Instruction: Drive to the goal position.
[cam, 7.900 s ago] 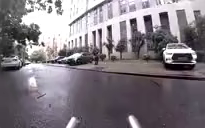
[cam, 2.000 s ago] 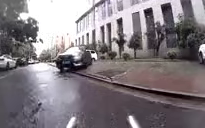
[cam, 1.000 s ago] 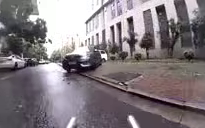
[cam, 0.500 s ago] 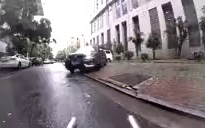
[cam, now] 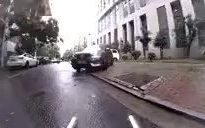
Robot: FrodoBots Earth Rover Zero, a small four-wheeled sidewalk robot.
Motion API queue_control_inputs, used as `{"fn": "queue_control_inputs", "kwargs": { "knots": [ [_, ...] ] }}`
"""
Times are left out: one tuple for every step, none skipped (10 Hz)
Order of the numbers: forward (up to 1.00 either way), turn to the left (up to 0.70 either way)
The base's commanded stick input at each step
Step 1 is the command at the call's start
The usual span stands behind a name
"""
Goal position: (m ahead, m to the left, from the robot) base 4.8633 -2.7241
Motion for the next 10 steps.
{"fn": "queue_control_inputs", "kwargs": {
  "knots": [
    [0.00,0.70],
    [0.00,0.70],
    [0.00,0.70],
    [0.00,0.70],
    [0.00,0.70],
    [0.20,0.54],
    [0.59,0.23],
    [0.70,0.00],
    [0.70,0.00],
    [0.70,0.00]
  ]
}}
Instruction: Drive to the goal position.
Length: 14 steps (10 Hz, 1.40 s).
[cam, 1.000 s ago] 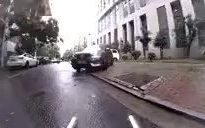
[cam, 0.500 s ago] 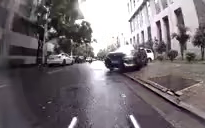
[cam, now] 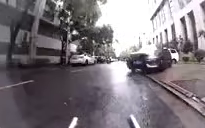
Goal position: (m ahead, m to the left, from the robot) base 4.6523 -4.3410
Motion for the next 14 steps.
{"fn": "queue_control_inputs", "kwargs": {
  "knots": [
    [0.70,0.00],
    [0.70,0.00],
    [0.70,0.00],
    [0.70,0.00],
    [0.70,0.00],
    [0.70,0.00],
    [0.70,0.00],
    [0.70,-0.01],
    [0.70,-0.02],
    [0.70,-0.09],
    [0.70,-0.14],
    [0.70,-0.10],
    [0.70,0.00],
    [0.70,0.00]
  ]
}}
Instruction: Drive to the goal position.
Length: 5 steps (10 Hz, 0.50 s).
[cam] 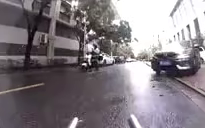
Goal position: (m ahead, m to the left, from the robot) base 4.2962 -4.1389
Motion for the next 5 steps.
{"fn": "queue_control_inputs", "kwargs": {
  "knots": [
    [0.70,0.00],
    [0.70,0.00],
    [0.70,0.00],
    [0.70,0.00],
    [0.70,0.00]
  ]
}}
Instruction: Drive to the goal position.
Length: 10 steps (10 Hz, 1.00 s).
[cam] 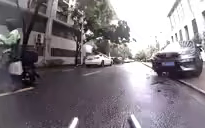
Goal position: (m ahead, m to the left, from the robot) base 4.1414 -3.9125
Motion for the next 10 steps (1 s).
{"fn": "queue_control_inputs", "kwargs": {
  "knots": [
    [0.70,0.00],
    [0.70,0.00],
    [0.70,0.00],
    [0.70,0.00],
    [0.70,0.00],
    [0.70,0.00],
    [0.70,0.00],
    [0.70,0.00],
    [0.70,0.00],
    [0.70,0.00]
  ]
}}
